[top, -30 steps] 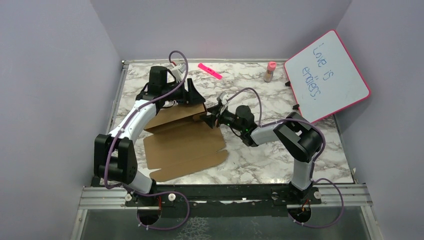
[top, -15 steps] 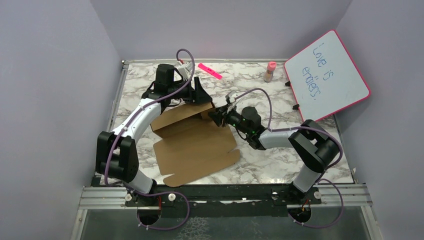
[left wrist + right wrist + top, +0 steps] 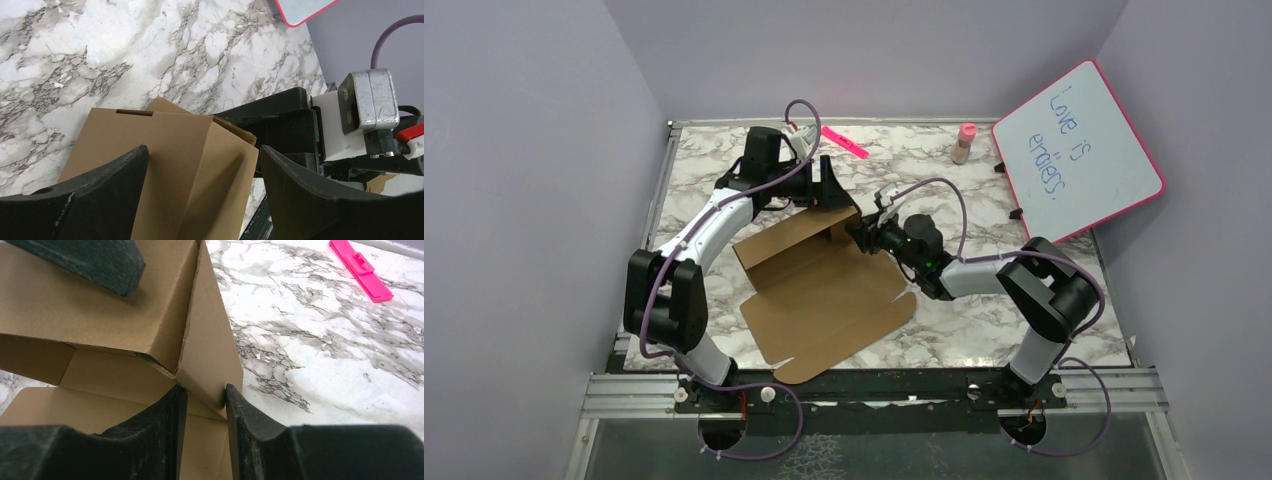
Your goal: Fold the paper box
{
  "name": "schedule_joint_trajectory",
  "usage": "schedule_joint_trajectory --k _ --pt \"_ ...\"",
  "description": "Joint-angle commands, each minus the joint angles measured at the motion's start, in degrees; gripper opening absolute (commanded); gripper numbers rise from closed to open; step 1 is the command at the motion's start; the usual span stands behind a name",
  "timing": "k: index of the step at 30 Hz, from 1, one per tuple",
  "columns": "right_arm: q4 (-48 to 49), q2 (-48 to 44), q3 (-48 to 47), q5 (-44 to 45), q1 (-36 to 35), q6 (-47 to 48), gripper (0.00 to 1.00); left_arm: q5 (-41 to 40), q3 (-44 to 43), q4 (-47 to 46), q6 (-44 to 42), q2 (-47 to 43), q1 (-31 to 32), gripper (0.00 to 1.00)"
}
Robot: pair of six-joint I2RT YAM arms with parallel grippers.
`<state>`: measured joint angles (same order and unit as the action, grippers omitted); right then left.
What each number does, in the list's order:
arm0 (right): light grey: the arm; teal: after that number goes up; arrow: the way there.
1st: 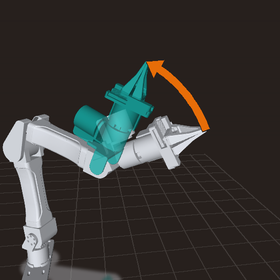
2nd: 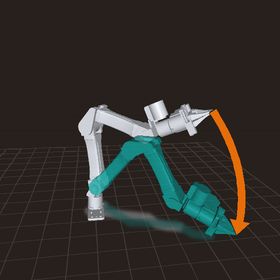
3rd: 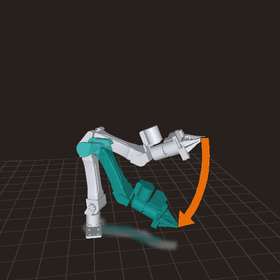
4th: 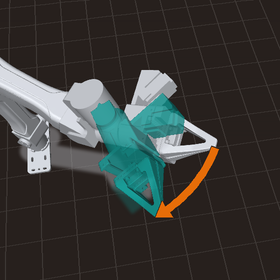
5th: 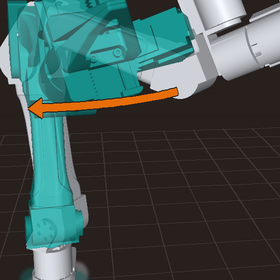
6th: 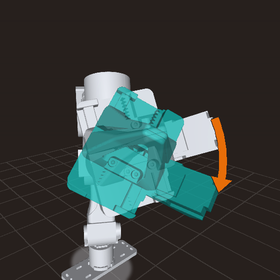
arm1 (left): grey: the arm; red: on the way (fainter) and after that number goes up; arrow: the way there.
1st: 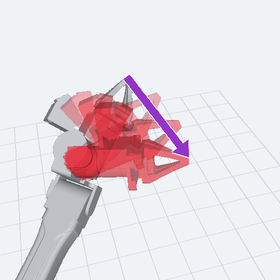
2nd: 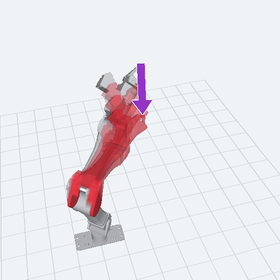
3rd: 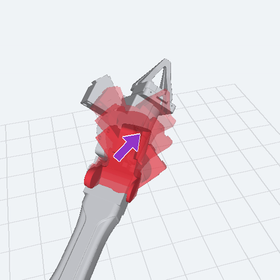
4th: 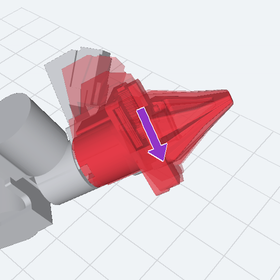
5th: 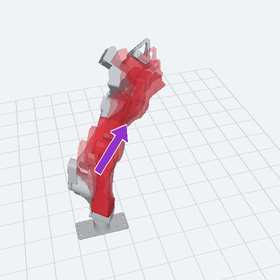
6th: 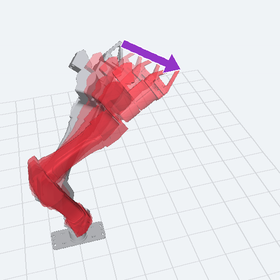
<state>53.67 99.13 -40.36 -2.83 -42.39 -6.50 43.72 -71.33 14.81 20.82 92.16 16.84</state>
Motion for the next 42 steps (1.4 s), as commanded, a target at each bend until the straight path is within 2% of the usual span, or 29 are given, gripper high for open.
schedule_joint_trajectory --k 1,4,8,13,18,34,42 --pt "5.27 2.22 -2.25 -0.85 0.27 2.67 0.38 -0.50 -3.12 4.70 -1.92 0.78 -1.87 0.83" --pt "9.47 4.07 -2.30 -2.73 0.29 3.93 0.41 1.54 -3.25 4.70 -2.11 1.90 -2.16 0.83" --pt "10.38 7.04 -4.87 -8.06 0.29 5.94 0.45 3.80 -1.87 4.71 -2.47 3.52 -2.08 0.82" --pt "14.81 10.25 -6.11 -8.35 0.28 5.96 0.46 4.72 -0.59 4.70 -3.38 4.24 -2.07 0.80" --pt "15.34 12.11 -7.56 -7.26 0.29 6.81 0.46 5.62 -0.48 4.71 -3.75 4.50 -2.07 0.78" --pt "9.50 11.76 -8.98 -3.16 0.29 8.01 0.15 5.70 -0.75 4.70 -3.93 2.33 -3.52 0.84" --pt "-0.58 8.24 -11.25 0.64 0.29 5.38 0.13 6.13 -0.12 4.26 -3.62 2.63 -3.59 0.84"
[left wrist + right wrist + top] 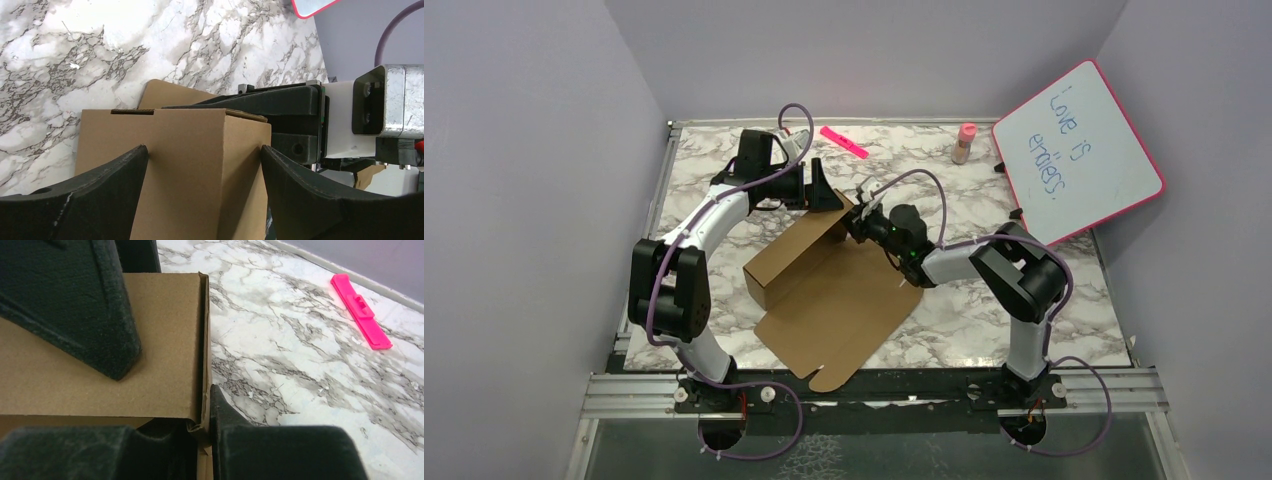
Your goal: Fold the paper box
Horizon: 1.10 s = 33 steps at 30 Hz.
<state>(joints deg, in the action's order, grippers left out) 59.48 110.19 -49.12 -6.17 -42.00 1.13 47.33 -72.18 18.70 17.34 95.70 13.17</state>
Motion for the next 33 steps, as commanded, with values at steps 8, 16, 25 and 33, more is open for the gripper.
schedule_joint_trajectory --k 8,16,25,33 --pt "-11.19 -3.27 -3.37 13.45 -0.10 -4.69 0.13 6.83 3.31 -4.72 3.47 -1.69 0.01 0.80" --pt "-10.71 0.23 -5.21 24.87 -0.26 -4.11 0.14 11.12 7.16 -11.91 9.27 -1.65 0.50 0.79" --pt "-4.74 2.76 -6.47 36.99 -1.57 2.70 0.18 13.60 8.84 -16.28 12.60 -2.13 0.59 0.78" --pt "-2.79 5.00 -7.92 42.29 -2.14 5.39 0.26 14.65 9.77 -18.41 14.12 -2.69 0.69 0.78"
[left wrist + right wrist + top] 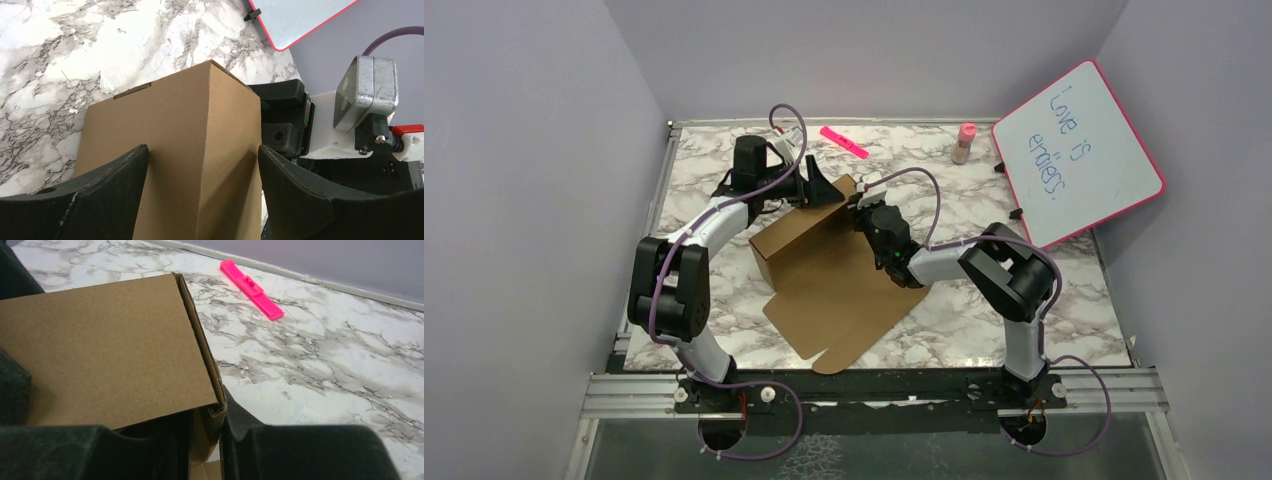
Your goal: Fold the paper box
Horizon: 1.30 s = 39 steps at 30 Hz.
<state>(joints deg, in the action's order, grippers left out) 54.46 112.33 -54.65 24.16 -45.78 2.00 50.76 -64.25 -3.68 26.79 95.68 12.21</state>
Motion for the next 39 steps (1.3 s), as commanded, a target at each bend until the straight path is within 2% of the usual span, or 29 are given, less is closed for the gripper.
schedule_joint_trajectory --k 1,5,11,18,25,28,34,39 --pt "2.38 3.04 -2.45 11.50 1.66 4.50 0.27 11.13 1.92 3.95 4.68 -2.76 1.60 0.78" --pt "1.24 2.28 -2.06 6.23 1.66 2.23 0.28 9.86 1.98 4.39 4.36 -2.96 1.51 0.79" --pt "2.61 -1.01 1.44 1.79 1.64 0.52 0.37 4.48 -0.08 10.47 -0.85 -4.25 0.76 0.82" --pt "1.97 -6.41 5.98 -2.56 1.66 0.65 0.60 -4.77 -2.97 17.19 -5.46 -7.01 -0.88 0.86" --pt "-0.92 -12.61 11.57 -6.96 1.64 0.51 0.74 -13.53 -4.27 22.21 -9.25 -10.72 -0.95 0.87" --pt "-0.76 -15.06 14.25 -7.67 1.66 0.57 0.83 -18.69 -4.86 24.78 -10.95 -13.09 -0.75 0.87" --pt "-5.12 -20.24 16.95 -8.55 1.83 -1.86 0.93 -32.00 -5.57 30.17 -15.07 -18.17 3.60 0.88" --pt "-4.49 -24.47 21.37 -8.51 1.83 -2.66 0.95 -43.94 -5.74 32.63 -17.27 -21.31 9.98 0.88"
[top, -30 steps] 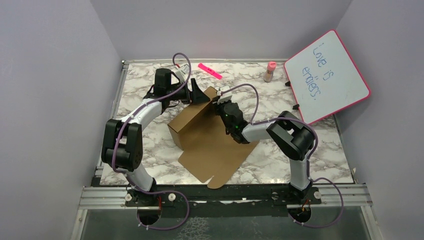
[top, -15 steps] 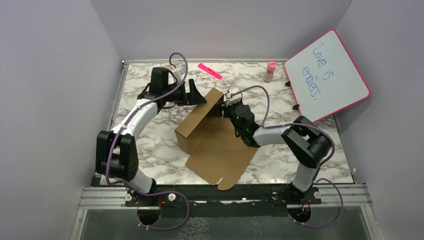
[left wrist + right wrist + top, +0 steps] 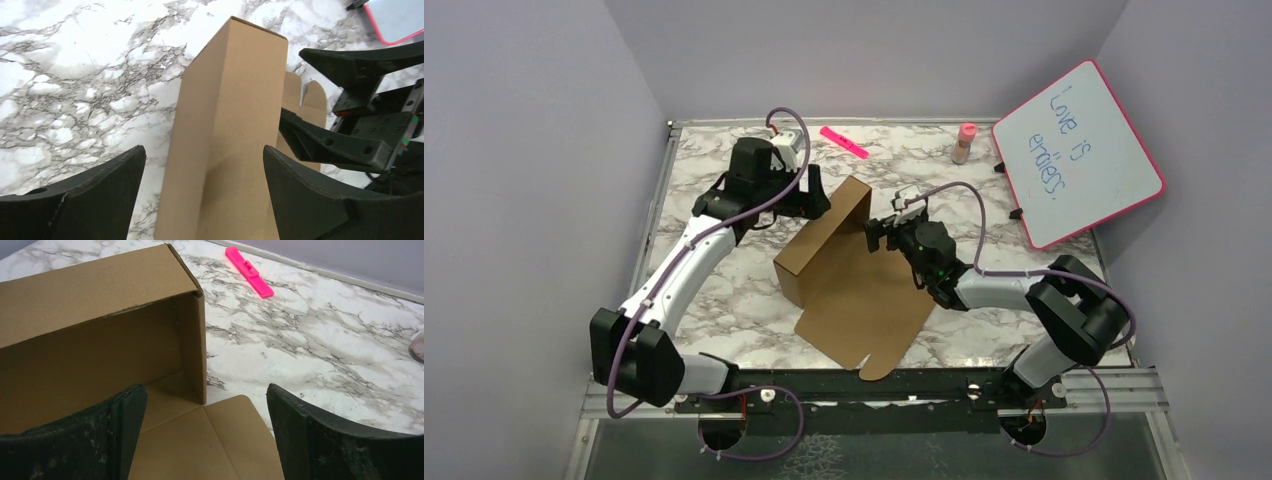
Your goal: Fold the paper box
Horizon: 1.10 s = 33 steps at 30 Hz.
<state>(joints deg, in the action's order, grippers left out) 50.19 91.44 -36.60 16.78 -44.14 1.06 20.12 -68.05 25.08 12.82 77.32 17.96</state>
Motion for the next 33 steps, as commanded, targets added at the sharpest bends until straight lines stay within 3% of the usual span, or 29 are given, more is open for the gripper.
schedule_joint_trajectory --k 1,7,16,24,33 --pt "0.02 -4.62 4.55 -0.67 0.19 -3.11 0.95 -15.20 -2.30 4.44 -3.58 -3.32 5.49 0.88" --pt "4.96 -9.37 12.21 3.50 0.19 -6.21 0.99 -29.33 -4.35 6.19 -4.89 -3.81 14.90 0.88" --pt "12.17 -17.25 21.56 11.13 0.14 -10.12 1.00 -58.28 -9.44 10.61 -7.74 2.33 32.20 0.87" --pt "12.87 -20.11 23.15 18.00 0.19 -10.81 1.00 -71.43 -11.38 12.98 -8.82 10.99 38.26 0.83" --pt "12.37 -23.03 23.54 21.15 0.19 -8.72 1.00 -81.29 -11.34 12.97 -9.20 16.80 39.70 0.80"
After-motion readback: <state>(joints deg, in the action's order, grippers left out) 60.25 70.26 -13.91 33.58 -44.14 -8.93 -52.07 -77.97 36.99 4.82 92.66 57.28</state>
